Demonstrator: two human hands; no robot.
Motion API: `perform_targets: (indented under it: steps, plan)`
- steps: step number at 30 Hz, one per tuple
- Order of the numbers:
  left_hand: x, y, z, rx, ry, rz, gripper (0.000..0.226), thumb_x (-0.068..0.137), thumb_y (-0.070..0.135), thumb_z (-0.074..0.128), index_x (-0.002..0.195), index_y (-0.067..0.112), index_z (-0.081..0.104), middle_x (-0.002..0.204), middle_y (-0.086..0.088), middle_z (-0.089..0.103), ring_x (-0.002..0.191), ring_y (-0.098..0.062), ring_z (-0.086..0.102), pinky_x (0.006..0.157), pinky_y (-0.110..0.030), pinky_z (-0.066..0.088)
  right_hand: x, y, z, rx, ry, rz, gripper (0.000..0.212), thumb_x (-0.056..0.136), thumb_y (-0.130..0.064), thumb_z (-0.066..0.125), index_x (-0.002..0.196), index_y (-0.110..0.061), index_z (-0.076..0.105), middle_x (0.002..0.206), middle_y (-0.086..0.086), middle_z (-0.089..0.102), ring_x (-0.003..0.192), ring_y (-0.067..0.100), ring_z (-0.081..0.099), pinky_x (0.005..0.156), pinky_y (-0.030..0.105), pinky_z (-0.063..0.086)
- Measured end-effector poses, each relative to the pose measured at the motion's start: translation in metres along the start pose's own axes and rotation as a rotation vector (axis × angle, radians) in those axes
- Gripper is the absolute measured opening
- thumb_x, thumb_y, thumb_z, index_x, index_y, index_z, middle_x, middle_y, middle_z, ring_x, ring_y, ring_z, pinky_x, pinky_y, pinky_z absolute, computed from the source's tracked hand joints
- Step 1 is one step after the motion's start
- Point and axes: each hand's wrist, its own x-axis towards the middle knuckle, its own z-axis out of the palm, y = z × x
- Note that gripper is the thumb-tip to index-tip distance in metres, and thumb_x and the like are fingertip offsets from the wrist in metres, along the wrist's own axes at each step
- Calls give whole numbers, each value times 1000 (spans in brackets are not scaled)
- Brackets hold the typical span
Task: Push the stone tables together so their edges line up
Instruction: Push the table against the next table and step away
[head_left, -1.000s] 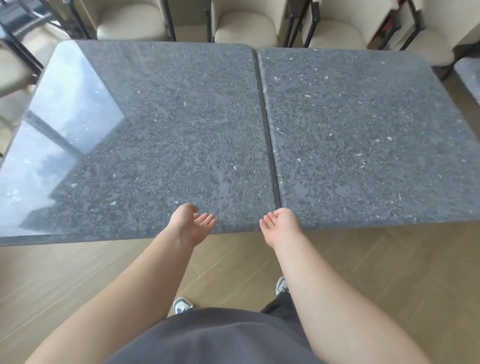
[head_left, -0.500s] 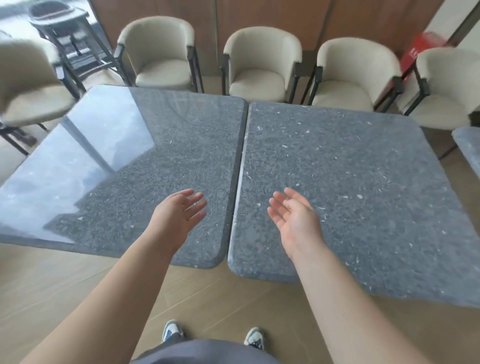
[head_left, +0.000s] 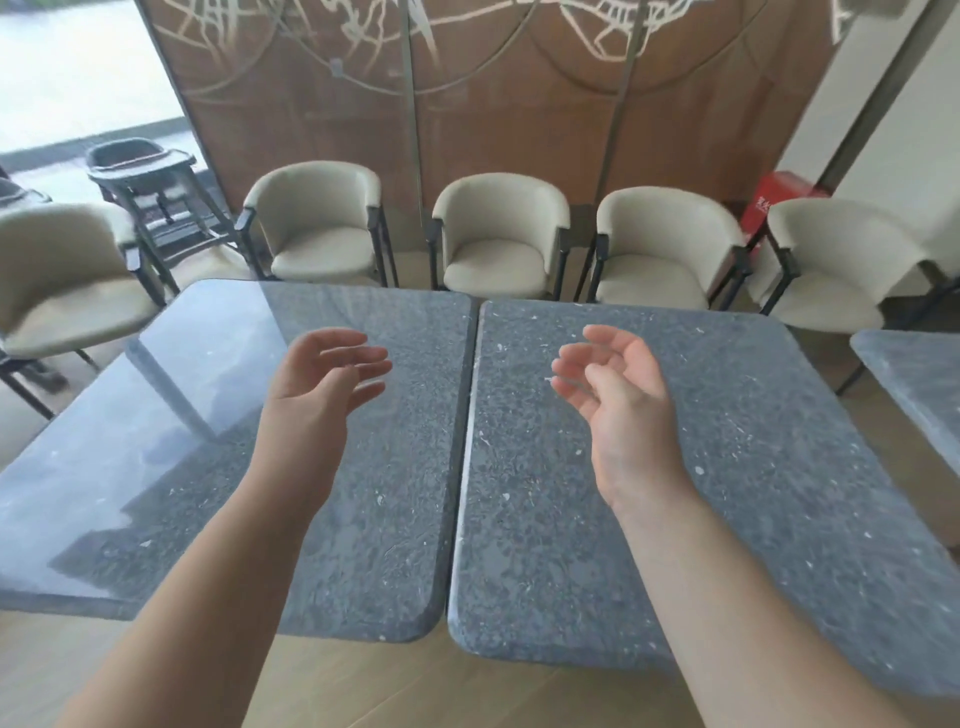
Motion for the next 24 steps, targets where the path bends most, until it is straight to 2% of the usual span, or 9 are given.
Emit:
perform_targets:
  steps: [4,8,11,14,20,24]
  plan:
    - [1,21,-10,48,-66,162,27,86,7,49,104,20,64,94,-2,75,102,-28,72,88,-39,59,0,-19,9,0,-56,-101,33,81,-4,43,108,-13,60,85,-2,71,85,15,66,80,29,56]
    - [3,31,-31,8,-83,220,28,89,5,49,105,21,65,96,-4,74,101,-29,72,88,-37,60,-4,-26,18,-31,-84,-179,31,83,-6,45,109,-14,61,86,-1,71,86,15,67,80,30,56]
    - [5,30,-45,6,-91,211,29,89,3,48,105,20,65,95,-5,74,100,-29,72,87,-38,61,-10,-25,27,-59,-102,-240,31,85,-6,44,109,-16,60,86,-2,70,86,16,66,81,31,56]
    - [8,27,-57,-14,-122,187,29,88,4,49,104,22,66,95,-6,73,98,-30,73,86,-37,61,-18,-20,34,-36,-78,-210,30,84,-6,45,109,-14,60,86,0,70,84,17,66,79,30,56]
    - [15,7,-66,-77,-242,102,31,87,1,48,103,21,66,95,-6,73,96,-30,72,84,-35,60,-51,2,28,-134,47,-163,30,85,-7,46,110,-16,60,86,-1,70,84,16,65,80,31,57]
    - [14,-17,-55,-100,-342,14,32,87,2,48,100,25,67,94,-4,73,94,-28,73,84,-35,60,-81,13,8,-208,191,-132,30,85,-7,45,110,-17,60,86,-2,70,84,17,65,83,36,55]
